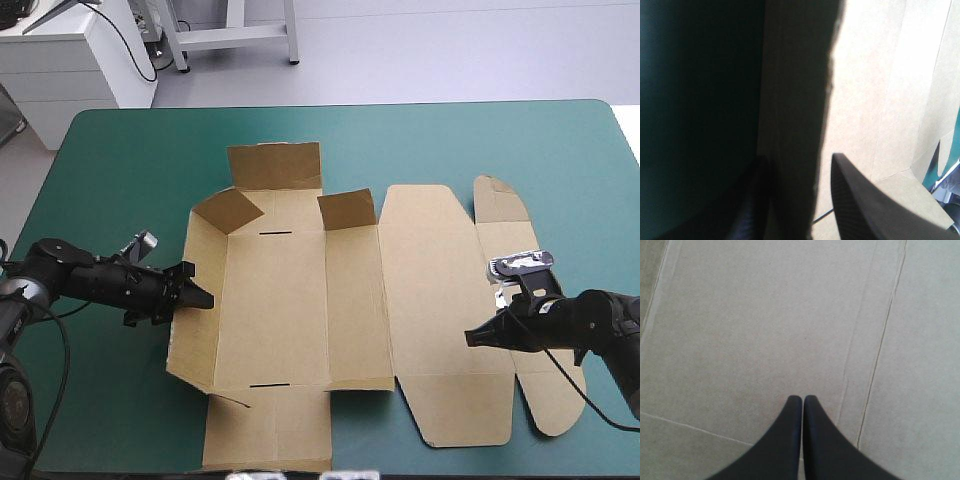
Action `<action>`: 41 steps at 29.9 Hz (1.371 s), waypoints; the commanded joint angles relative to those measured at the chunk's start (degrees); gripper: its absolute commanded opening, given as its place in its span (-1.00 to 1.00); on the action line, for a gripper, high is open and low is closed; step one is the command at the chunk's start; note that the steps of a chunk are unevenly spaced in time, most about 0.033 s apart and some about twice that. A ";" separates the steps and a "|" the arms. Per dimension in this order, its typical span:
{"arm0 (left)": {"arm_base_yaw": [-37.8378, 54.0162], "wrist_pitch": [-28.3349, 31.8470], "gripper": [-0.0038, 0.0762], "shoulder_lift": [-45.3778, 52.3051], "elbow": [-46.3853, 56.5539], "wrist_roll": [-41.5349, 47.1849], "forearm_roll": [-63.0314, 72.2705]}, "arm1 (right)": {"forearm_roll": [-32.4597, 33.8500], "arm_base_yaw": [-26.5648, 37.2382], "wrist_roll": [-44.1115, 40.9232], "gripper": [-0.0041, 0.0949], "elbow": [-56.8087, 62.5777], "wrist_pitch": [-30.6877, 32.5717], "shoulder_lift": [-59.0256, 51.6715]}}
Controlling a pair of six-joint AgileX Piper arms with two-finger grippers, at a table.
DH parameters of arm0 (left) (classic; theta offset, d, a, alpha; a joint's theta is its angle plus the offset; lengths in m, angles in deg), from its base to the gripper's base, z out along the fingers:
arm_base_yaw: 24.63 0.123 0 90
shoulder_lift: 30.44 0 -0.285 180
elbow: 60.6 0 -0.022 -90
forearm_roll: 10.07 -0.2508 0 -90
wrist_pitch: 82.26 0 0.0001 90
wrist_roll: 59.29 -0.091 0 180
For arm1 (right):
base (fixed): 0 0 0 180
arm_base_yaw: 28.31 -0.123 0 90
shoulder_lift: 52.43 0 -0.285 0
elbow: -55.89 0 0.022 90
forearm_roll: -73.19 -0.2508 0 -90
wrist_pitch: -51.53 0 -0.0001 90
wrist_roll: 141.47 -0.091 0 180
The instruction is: Fold the box
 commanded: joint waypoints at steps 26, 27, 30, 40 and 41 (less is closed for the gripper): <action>-11.24 -6.63 -0.92 2.32 -15.95 10.99 -31.40 | -2.48 0.53 1.24 -0.92 -1.48 -1.07 -1.23; -12.36 -6.63 -0.92 2.31 -18.09 10.99 -34.26 | -2.67 0.53 1.54 -0.92 -1.48 -1.07 -1.23; -16.93 -6.63 -0.92 2.31 -23.35 10.21 -41.53 | -2.82 0.53 1.54 -0.92 -1.48 -0.94 -1.23; -37.85 -4.87 -0.92 -0.97 -35.15 7.32 -72.79 | -2.82 0.53 1.30 -0.92 -1.48 -0.80 -0.77; -39.94 -3.52 -0.92 -1.30 -35.69 7.22 -75.17 | -2.82 0.53 1.30 -0.92 -1.48 -0.80 -0.77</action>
